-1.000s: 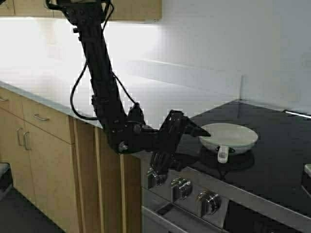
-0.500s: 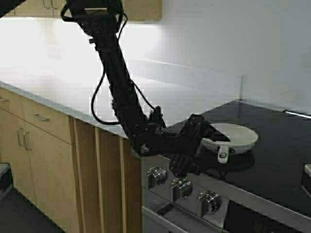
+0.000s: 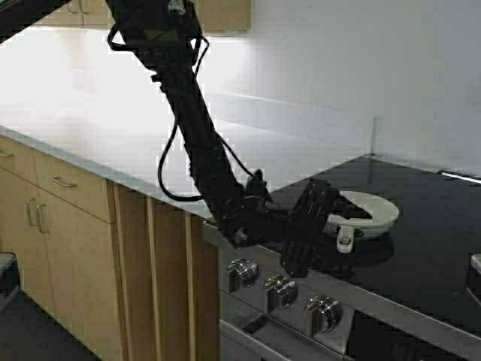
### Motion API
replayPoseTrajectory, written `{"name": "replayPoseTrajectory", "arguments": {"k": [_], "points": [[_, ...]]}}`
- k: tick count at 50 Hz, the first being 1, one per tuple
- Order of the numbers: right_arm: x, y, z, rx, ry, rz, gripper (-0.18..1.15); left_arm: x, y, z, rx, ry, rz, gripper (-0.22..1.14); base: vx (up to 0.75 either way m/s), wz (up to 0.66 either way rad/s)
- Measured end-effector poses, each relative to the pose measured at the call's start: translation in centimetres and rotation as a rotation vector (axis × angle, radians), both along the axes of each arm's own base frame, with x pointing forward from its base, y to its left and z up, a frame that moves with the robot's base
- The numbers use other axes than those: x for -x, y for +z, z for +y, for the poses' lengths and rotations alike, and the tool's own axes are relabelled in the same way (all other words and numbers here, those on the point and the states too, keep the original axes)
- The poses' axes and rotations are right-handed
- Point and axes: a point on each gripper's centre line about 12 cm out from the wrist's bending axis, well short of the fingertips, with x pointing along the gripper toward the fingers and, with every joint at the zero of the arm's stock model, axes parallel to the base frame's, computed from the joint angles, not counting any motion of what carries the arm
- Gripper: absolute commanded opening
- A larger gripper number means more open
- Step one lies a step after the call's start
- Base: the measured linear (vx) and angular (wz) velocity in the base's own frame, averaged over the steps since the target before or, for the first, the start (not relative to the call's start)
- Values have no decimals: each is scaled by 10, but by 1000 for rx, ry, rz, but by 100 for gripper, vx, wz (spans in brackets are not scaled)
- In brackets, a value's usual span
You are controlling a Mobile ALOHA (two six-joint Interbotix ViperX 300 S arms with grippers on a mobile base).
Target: Wash the pan
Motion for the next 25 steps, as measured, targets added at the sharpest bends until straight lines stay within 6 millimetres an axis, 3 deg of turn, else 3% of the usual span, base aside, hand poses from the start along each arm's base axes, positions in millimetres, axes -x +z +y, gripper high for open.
{"name": "replayPoseTrajectory", "arguments": {"k": [6,10,13,22,25], "points": [[0,0,0,0,0,2,7,-3,3,-4,12,-1,-9,96,0,0],[0,0,0,0,0,2,7,-5,2,-6,23,2,-1,85,0,0],[0,0,0,3,0,2,7,-6,-1,-7,39,5,22,69,0,0],[0,0,0,1,0,0,7,-11,-11,-14,118,24,116,-7,0,0],[0,0,0,1,0,2,7,-13,-10,-18,142,24,118,-9,0,0]]}}
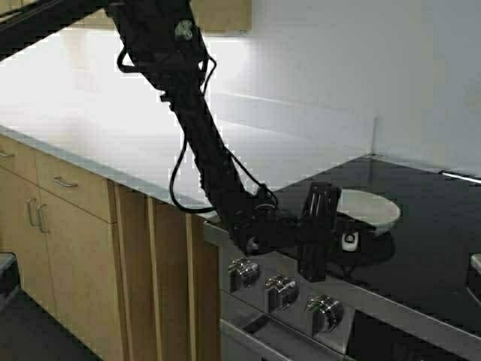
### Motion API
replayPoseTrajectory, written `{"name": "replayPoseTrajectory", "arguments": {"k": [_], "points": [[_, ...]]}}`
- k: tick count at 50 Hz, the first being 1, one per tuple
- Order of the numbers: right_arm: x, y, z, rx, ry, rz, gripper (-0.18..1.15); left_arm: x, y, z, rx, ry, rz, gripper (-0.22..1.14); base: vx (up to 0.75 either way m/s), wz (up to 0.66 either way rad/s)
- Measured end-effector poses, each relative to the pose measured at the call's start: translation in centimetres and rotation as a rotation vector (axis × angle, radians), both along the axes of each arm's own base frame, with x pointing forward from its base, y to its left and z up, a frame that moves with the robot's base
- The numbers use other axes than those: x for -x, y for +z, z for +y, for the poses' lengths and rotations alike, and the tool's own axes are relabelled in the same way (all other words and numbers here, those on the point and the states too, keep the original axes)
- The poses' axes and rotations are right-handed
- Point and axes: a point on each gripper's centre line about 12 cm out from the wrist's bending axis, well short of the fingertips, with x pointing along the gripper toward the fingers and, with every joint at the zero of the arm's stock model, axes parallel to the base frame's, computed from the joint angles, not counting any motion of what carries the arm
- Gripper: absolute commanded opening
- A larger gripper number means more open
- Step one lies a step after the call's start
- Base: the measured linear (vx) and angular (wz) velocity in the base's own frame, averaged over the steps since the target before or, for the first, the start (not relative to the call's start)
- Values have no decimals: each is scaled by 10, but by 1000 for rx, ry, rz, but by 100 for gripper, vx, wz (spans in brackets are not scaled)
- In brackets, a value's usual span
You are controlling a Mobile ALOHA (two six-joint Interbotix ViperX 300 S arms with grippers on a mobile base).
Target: Wash the pan
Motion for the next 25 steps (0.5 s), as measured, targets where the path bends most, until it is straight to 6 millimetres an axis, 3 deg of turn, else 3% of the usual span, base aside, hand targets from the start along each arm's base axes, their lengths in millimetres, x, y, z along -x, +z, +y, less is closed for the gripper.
{"name": "replayPoseTrajectory", "arguments": {"k": [6,25], "points": [[0,0,0,0,0,0,7,-1,3,-7,24,-3,-1,7,0,0],[0,0,0,0,-2,0,7,5,11,0,71,8,-5,3,0,1]]}}
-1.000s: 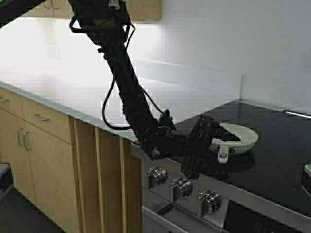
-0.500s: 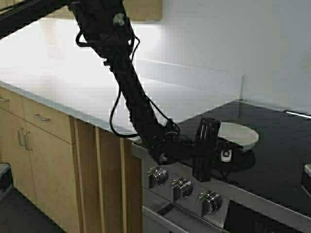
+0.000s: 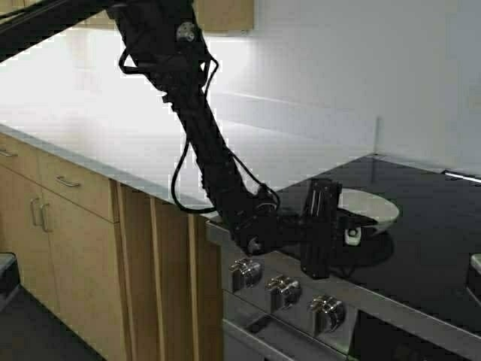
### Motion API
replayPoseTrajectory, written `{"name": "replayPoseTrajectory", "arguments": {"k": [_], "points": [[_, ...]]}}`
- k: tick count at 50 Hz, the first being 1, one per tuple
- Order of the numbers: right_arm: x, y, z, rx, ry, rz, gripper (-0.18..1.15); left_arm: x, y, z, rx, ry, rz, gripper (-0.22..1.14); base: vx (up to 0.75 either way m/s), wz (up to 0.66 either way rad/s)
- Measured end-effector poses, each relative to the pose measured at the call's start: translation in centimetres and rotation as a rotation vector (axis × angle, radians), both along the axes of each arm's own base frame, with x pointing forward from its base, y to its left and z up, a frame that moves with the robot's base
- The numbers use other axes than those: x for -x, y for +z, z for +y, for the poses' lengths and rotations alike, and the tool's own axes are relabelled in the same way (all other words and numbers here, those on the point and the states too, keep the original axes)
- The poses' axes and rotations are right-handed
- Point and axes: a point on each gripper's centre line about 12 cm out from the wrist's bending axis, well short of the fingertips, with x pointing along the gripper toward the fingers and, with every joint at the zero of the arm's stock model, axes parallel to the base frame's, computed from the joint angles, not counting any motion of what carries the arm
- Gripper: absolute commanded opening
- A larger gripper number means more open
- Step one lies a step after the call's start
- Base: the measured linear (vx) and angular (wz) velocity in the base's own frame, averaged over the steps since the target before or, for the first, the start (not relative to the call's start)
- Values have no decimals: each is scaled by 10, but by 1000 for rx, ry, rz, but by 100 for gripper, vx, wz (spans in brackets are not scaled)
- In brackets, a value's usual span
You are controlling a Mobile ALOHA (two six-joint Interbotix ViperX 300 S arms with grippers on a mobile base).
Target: Wash the pan
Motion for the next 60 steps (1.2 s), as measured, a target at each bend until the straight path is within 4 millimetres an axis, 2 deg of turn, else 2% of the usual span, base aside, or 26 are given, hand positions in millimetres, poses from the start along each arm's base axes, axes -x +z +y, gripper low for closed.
{"name": "replayPoseTrajectory", "arguments": {"k": [9,19,33,43,50,60], "points": [[0,0,0,-3,2,0,7,10,29,21,26,36,-25,3,-2,23],[0,0,0,-5,2,-1,7,5,85,61,18,102,-103,3,0,42],[0,-2,5,-58,26,12,7,36,129,101,30,133,-158,3,2,76],[3,-4,17,-32,87,28,7,58,143,128,16,162,-144,3,1,84],[2,-6,18,-12,95,35,7,71,148,135,18,154,-151,3,2,61],[-5,-13,19,4,97,76,7,76,150,139,28,156,-154,3,4,49]]}}
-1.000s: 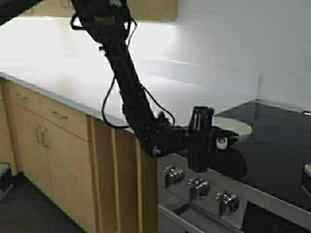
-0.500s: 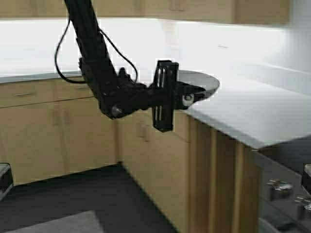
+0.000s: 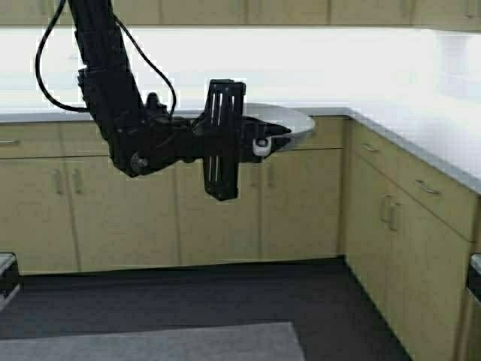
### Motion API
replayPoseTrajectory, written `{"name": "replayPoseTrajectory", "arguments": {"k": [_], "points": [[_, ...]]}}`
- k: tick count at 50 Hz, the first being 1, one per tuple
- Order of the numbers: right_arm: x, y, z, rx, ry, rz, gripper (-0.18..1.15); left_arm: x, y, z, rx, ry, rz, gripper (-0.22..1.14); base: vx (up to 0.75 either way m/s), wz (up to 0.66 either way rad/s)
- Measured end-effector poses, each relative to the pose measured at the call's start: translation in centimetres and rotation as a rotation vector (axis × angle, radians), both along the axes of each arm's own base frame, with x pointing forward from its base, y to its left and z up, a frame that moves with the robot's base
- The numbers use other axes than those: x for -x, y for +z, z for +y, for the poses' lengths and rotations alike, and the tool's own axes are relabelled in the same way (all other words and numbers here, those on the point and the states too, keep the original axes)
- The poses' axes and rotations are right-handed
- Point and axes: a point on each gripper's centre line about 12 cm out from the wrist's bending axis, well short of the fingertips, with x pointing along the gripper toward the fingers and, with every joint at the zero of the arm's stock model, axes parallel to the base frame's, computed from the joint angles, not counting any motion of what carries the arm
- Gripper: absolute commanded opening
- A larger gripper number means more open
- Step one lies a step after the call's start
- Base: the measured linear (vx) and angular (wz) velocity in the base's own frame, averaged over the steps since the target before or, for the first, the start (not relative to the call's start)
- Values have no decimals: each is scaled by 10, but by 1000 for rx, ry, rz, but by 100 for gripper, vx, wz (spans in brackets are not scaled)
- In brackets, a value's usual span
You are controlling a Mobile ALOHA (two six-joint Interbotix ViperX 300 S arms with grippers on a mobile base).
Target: Wash the pan
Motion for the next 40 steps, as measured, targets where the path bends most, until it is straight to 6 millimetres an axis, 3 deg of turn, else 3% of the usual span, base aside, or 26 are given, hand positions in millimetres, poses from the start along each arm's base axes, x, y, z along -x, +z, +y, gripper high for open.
{"name": "replayPoseTrajectory", "arguments": {"k": [40], "points": [[-1,-2,1,21,7,9,7,-1,-3,4,6,7,-1,3,8,54]]}}
